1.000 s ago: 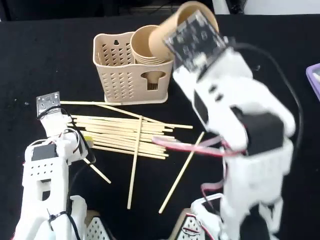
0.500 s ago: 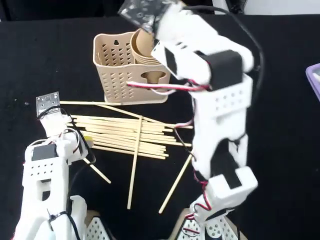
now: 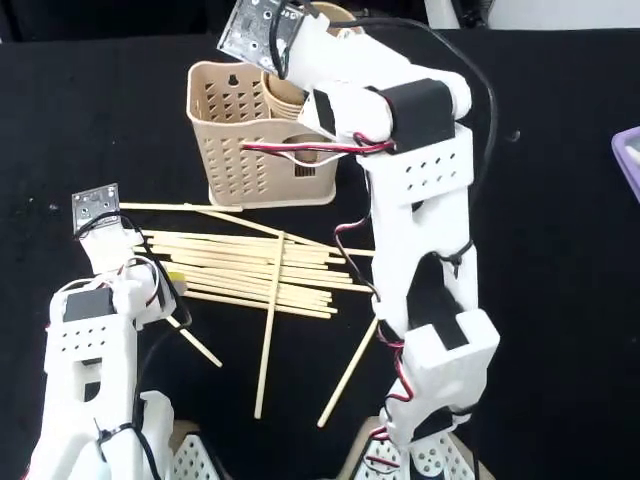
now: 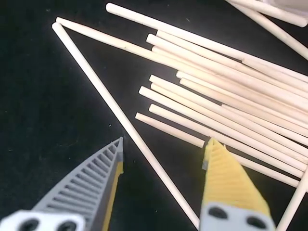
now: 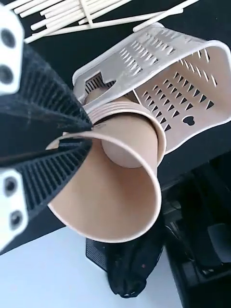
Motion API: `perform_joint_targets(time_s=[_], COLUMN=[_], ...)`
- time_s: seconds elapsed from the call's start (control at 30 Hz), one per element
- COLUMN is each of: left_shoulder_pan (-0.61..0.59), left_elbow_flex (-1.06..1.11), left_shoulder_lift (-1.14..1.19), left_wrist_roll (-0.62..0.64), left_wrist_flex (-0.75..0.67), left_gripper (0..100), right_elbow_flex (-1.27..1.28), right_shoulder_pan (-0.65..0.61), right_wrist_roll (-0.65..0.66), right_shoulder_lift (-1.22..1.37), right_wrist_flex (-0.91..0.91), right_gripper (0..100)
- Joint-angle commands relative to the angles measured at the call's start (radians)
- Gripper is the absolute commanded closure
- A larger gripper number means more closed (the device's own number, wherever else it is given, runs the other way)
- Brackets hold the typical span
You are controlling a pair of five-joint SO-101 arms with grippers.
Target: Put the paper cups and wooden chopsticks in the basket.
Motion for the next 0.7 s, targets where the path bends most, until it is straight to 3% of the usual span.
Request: perform_joint_targets(time_s=[0.0, 0.3, 0.47, 0.67], left_shoulder_pan=[-0.008, -0.008, -0.008, -0.008], left_elbow_flex=[-0.038, -0.038, -0.036, -0.036], left_shoulder_lift=[-0.011, -0.011, -0.011, -0.011], left_wrist_roll=[0.008, 0.008, 0.008, 0.008], left_wrist_flex=[0.006, 0.008, 0.008, 0.008], left_gripper=[73, 73, 73, 73], right_elbow_flex=[-0.039, -0.097, -0.188, -0.2], right_shoulder_pan=[-0.021, -0.043, -0.035, -0.028], right_wrist_roll=[-0.077, -0.31, -0.397, -0.407], right_shoulder_lift=[0.002, 0.005, 0.002, 0.019], right_wrist_flex=[-0.025, -0.149, -0.051, 0.086], right_gripper=[84.1, 81.5, 81.9, 99.2])
